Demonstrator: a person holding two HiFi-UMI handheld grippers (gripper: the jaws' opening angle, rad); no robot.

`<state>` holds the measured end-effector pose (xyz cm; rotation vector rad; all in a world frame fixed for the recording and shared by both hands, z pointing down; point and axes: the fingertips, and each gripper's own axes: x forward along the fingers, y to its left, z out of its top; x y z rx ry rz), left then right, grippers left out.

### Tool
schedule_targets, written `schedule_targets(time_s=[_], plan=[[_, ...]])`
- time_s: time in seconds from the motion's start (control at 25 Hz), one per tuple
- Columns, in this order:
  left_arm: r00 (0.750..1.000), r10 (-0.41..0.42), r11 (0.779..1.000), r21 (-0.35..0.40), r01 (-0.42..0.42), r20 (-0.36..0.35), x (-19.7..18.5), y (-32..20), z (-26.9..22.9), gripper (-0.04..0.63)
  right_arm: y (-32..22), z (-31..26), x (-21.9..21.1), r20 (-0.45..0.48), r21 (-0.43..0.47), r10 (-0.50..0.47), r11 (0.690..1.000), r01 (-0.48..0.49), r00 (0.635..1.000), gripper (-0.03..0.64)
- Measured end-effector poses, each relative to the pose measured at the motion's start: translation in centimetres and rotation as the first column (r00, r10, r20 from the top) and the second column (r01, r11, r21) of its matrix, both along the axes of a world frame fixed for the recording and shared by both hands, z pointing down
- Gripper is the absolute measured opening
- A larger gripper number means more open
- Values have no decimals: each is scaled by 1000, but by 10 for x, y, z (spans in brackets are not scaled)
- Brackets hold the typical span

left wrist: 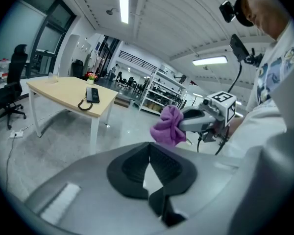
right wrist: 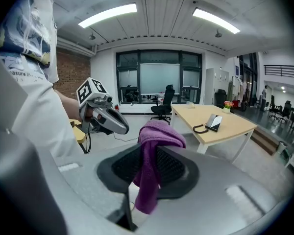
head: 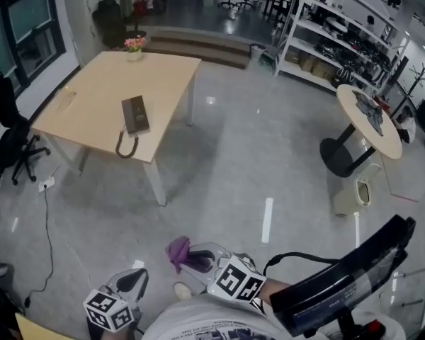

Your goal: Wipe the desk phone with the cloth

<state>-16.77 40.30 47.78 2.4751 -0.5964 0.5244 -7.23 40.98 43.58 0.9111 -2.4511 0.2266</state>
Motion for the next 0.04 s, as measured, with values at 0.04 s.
schedule_targets(time_s=[0.04], plan=[[1000, -4, 1000, -1, 4, 3, -1, 2, 0, 3, 1, -1, 0, 2, 0, -4, 1000, 4, 1000, 87]])
